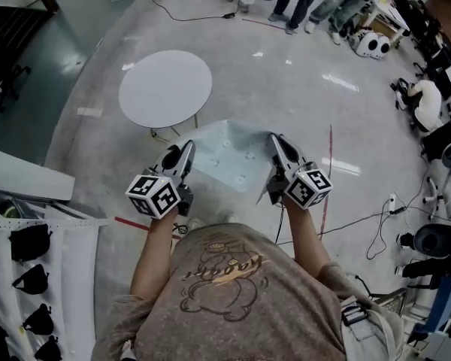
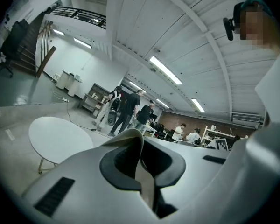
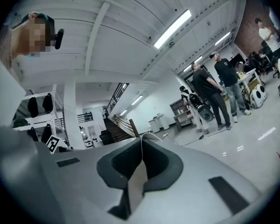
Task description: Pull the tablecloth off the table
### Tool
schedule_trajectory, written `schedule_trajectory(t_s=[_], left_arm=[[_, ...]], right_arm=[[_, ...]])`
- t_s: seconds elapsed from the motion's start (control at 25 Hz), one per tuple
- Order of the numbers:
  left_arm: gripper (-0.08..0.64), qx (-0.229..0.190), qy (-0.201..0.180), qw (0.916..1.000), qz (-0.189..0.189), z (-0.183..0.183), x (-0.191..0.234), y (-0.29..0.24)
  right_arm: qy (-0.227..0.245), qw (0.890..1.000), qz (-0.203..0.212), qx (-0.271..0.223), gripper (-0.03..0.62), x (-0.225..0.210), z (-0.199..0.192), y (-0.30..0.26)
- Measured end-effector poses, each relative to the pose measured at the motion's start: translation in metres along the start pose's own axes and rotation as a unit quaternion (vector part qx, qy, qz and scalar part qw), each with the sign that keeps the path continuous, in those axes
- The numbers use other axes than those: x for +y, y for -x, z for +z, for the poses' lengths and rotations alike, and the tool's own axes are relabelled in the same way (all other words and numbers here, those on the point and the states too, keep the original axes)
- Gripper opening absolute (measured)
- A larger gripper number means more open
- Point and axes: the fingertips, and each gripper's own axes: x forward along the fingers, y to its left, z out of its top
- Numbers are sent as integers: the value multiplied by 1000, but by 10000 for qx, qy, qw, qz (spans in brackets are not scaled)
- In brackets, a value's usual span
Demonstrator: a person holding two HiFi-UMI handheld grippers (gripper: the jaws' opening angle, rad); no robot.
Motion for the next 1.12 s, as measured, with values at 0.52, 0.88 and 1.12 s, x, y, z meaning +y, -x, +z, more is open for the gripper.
schedule_trajectory(t_s=[0.52,0.88,1.12], left_arm=[[21,-453,-404,9897,1295,19,64,80],[21,-455,-352,9848,1640,-2,80,103],[21,-383,-252,9839,1729,-14,89,107]], right_arm=[[377,9921,1020,620,9,73,-54,-88],[312,9888,1156,885,9,82,-83,-97],[184,9879,1156,1016,9,83,-100,-94]])
